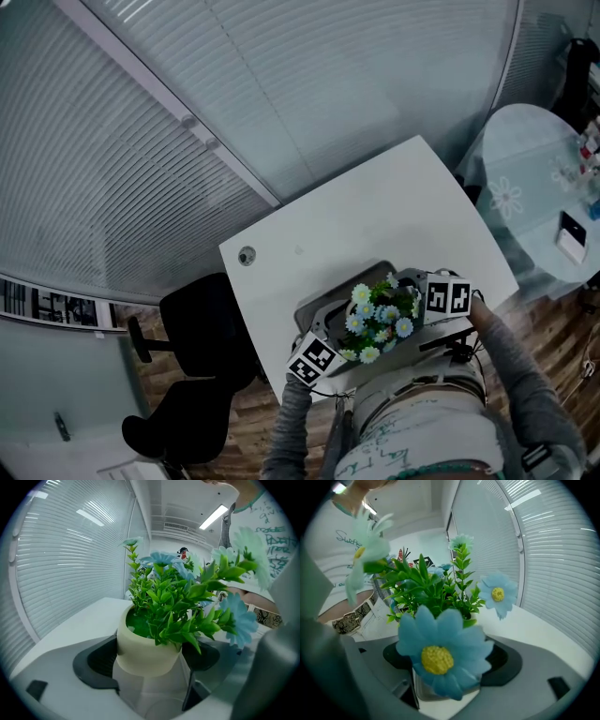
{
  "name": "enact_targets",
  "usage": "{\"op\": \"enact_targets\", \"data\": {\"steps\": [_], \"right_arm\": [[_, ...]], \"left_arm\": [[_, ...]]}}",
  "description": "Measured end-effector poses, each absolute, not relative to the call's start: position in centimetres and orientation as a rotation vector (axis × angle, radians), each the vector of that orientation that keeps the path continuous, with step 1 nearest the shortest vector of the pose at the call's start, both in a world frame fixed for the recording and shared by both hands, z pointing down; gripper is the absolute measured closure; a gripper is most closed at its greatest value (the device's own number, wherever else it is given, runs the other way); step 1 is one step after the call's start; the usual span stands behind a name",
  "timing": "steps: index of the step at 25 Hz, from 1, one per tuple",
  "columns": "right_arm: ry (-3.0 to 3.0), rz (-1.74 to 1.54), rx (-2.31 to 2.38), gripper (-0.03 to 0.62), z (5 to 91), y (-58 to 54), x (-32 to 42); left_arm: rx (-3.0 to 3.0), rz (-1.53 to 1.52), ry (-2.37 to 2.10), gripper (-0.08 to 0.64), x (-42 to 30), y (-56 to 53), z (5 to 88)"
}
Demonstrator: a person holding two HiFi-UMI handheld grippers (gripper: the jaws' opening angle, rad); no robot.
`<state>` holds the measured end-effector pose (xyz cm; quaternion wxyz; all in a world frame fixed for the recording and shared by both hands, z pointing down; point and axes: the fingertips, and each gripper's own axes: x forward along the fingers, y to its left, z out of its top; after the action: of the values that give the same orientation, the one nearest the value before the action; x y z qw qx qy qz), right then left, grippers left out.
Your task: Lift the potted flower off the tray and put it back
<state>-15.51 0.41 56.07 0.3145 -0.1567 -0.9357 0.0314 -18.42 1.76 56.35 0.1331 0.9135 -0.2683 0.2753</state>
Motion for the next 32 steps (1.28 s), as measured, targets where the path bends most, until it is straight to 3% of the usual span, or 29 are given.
{"op": "enact_targets", "data": {"steps": [32], "right_arm": [[-2.380,0.093,-0.443,0.225,46.7,-0.3,-14.9]], "left_arm": [[2.632,0.681,-0.814,0.123,-17.8,1.6,46.2]]}}
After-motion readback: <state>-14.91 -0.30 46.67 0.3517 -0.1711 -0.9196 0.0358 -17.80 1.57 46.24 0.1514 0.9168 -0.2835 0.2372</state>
